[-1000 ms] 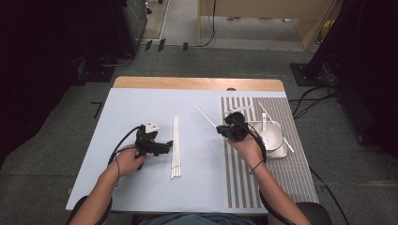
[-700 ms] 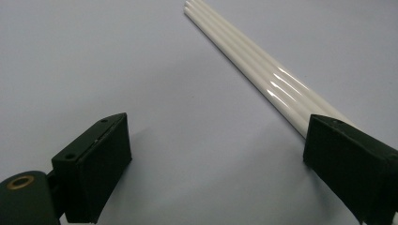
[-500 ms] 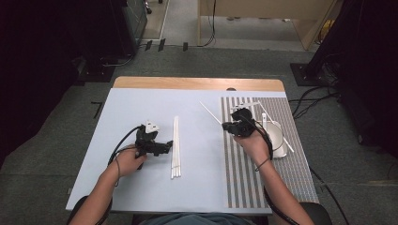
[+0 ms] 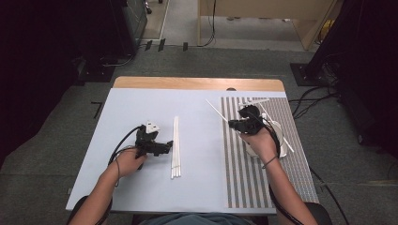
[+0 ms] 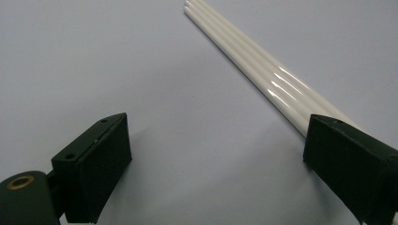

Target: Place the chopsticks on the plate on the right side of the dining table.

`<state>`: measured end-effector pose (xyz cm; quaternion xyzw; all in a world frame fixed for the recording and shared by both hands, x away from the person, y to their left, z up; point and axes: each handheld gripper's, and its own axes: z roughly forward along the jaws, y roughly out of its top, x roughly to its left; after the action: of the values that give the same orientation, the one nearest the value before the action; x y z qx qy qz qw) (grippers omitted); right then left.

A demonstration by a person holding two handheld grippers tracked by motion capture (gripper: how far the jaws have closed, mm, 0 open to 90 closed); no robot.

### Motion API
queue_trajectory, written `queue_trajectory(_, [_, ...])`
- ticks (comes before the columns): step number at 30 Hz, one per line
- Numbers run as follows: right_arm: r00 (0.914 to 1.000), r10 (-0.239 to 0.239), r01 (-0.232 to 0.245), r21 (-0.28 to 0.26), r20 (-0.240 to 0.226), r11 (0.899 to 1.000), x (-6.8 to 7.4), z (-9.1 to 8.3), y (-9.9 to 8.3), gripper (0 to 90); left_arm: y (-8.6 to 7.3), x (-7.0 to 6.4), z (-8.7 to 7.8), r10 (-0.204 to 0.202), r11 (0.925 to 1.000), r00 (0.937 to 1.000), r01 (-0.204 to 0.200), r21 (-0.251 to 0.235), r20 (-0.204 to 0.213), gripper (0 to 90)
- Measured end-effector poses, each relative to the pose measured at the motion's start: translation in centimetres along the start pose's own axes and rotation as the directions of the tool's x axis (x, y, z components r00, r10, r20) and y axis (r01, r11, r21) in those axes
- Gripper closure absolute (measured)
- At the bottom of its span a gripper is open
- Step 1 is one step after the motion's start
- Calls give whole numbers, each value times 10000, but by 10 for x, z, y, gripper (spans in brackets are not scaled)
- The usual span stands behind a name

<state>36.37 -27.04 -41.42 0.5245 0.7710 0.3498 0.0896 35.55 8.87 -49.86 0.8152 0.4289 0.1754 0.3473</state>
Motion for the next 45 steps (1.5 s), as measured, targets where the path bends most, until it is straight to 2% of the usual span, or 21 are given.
queue_trajectory(26, [9988,431,-425,-308,219,9986,-27,-29,1,849,0,0,0,-11,10000,10000,11,-10,0,79])
queue_trajectory(35, [9990,388,-378,-409,230,9984,-34,-36,1,849,0,0,0,-10,10000,10000,10,-9,1,79])
queue_trajectory(45, [9969,695,-676,-495,375,9965,-46,-47,-2,849,0,0,0,-2,10000,10000,2,4,0,79])
